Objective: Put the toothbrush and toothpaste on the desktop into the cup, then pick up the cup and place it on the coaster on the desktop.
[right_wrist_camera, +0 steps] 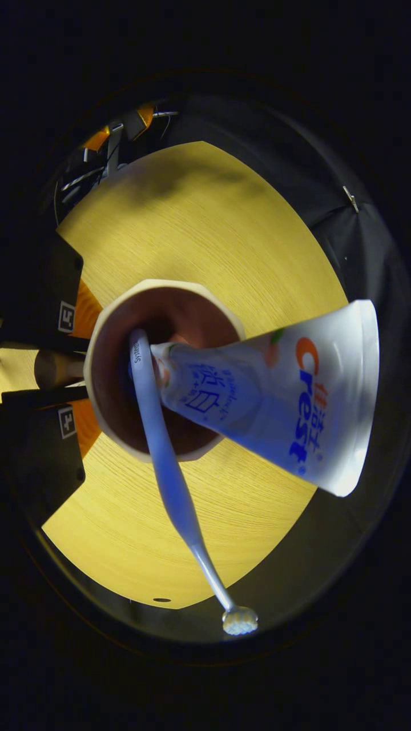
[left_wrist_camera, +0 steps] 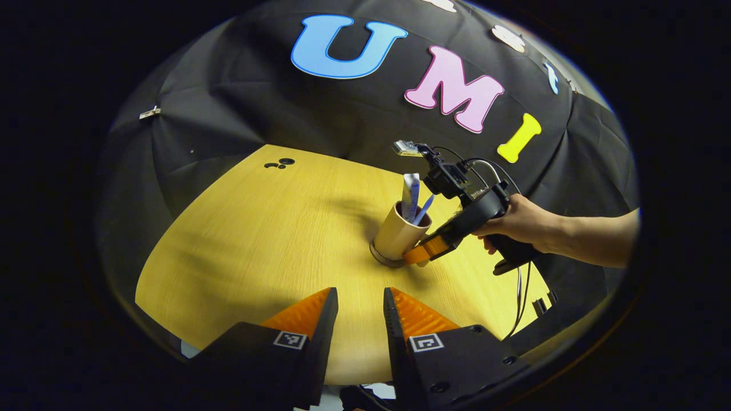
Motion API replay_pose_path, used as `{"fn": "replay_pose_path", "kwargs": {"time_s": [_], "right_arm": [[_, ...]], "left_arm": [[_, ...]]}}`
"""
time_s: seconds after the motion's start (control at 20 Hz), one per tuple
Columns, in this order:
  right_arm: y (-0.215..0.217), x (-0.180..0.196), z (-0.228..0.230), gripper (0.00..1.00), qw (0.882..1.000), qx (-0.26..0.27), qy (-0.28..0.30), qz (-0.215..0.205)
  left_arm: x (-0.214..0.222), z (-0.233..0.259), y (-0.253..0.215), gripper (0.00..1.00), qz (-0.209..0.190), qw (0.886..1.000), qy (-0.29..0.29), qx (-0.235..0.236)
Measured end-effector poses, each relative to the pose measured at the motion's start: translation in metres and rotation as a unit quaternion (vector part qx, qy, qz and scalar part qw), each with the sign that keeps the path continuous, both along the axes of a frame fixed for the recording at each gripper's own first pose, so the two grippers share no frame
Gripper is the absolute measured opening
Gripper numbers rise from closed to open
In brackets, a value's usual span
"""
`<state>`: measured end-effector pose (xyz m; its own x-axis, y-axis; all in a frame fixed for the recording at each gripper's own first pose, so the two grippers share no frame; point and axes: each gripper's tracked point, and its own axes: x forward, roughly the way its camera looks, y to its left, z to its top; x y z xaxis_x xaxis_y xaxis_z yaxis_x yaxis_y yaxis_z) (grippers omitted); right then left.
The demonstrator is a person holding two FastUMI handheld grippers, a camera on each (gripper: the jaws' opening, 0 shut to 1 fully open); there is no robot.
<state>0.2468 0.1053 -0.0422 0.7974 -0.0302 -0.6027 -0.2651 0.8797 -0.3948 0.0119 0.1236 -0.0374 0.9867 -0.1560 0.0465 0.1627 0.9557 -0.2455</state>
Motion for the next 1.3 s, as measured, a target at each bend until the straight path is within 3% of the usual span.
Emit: {"fn": "replay_pose_path", "kwargs": {"time_s": [0.05, 0.15, 0.2, 0.3, 0.35, 0.45, 0.55, 1.0, 1.2, 1.3], "right_arm": [[-0.001, -0.002, 0.000, 0.27, 1.000, 0.004, 0.001, -0.003], [-0.002, -0.005, 0.003, 0.35, 1.000, 0.004, -0.002, -0.004], [-0.002, -0.006, 0.004, 0.31, 1.000, 0.004, -0.005, -0.003], [-0.001, -0.009, 0.011, 0.37, 1.000, 0.007, -0.015, -0.001], [-0.001, -0.010, 0.014, 0.45, 1.000, 0.011, -0.020, 0.000], [-0.004, -0.016, 0.022, 0.39, 0.999, 0.014, -0.033, 0.002], [-0.005, -0.023, 0.034, 0.51, 0.998, 0.024, -0.054, 0.005], [0.005, -0.058, 0.077, 0.52, 0.989, 0.094, -0.110, 0.033], [0.007, -0.083, 0.099, 0.48, 0.980, 0.136, -0.135, 0.058], [0.004, -0.095, 0.108, 0.52, 0.975, 0.147, -0.152, 0.065]], "left_arm": [[0.000, 0.001, 0.000, 0.51, 0.001, 1.000, 0.000, -0.001], [0.000, 0.001, 0.002, 0.51, 0.002, 1.000, 0.001, -0.001], [0.001, 0.002, 0.002, 0.51, 0.003, 1.000, 0.001, -0.001], [0.000, 0.004, 0.001, 0.51, 0.004, 1.000, -0.001, -0.002], [-0.001, 0.006, 0.002, 0.51, 0.004, 1.000, -0.002, -0.001], [0.000, 0.009, -0.001, 0.51, 0.005, 1.000, -0.004, 0.000], [0.001, 0.012, -0.003, 0.51, 0.006, 1.000, -0.004, 0.002], [0.012, 0.039, -0.022, 0.51, 0.004, 1.000, -0.014, 0.007], [0.014, 0.055, -0.033, 0.51, 0.009, 1.000, -0.023, 0.013], [0.016, 0.062, -0.040, 0.51, 0.010, 0.999, -0.029, 0.015]]}}
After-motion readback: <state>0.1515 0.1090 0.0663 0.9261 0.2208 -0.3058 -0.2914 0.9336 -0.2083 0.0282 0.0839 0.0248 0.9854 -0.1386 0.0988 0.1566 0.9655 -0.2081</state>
